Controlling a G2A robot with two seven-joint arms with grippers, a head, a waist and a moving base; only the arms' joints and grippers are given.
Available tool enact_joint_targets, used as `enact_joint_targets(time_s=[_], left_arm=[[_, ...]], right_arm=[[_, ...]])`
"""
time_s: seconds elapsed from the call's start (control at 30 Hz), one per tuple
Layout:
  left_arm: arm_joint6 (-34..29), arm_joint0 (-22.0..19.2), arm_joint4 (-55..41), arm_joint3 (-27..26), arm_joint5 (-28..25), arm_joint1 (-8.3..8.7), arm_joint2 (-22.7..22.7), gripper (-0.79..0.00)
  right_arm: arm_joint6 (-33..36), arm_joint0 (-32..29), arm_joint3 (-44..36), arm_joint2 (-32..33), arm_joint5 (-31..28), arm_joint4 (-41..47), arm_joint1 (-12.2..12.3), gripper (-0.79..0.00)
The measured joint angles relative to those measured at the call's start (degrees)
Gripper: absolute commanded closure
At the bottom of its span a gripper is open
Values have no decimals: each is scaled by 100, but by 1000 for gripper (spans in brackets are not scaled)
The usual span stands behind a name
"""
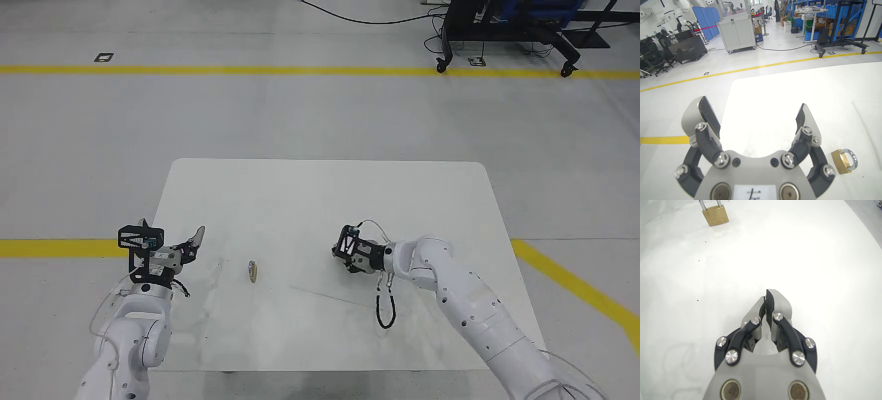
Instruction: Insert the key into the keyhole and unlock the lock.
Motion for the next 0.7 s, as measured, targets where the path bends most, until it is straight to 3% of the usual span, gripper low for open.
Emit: enact_joint_targets(time_s=[0.4, 0.6, 0.7], left_arm=[[0, 0, 0, 0, 0, 0, 0, -785], [0, 0, 0, 0, 0, 0, 0, -785], [0, 0, 0, 0, 0, 0, 0, -785]], right_arm=[[-774, -367, -637, 284, 215, -545, 141, 0], [-2004, -716, -809, 520, 206, -593, 219, 0], [-2788, -829, -667, 620, -71, -319, 242, 0]])
